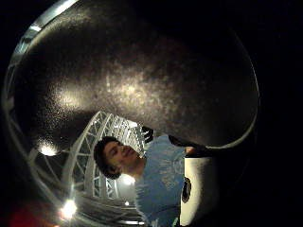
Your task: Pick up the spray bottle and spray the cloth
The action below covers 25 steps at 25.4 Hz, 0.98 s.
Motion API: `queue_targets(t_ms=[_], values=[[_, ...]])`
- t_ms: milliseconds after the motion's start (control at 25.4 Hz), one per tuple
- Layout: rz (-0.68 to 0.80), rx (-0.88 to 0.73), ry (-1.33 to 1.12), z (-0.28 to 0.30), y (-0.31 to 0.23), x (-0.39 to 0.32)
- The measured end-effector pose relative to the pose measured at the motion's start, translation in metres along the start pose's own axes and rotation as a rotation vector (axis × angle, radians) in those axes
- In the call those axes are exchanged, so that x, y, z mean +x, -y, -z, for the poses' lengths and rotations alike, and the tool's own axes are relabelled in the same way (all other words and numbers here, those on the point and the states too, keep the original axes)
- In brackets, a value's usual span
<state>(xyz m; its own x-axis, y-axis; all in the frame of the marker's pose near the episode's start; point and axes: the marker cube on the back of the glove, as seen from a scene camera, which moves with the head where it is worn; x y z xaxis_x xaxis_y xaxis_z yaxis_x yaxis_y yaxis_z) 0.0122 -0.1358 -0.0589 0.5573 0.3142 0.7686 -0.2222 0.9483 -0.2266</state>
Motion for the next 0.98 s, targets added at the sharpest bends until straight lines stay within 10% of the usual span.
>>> queue_targets(t_ms=[315,984], values=[[0.388,-0.196,0.114,-0.099,0.002,-0.028],[0.416,-0.049,0.115,-0.242,0.097,-0.013]])
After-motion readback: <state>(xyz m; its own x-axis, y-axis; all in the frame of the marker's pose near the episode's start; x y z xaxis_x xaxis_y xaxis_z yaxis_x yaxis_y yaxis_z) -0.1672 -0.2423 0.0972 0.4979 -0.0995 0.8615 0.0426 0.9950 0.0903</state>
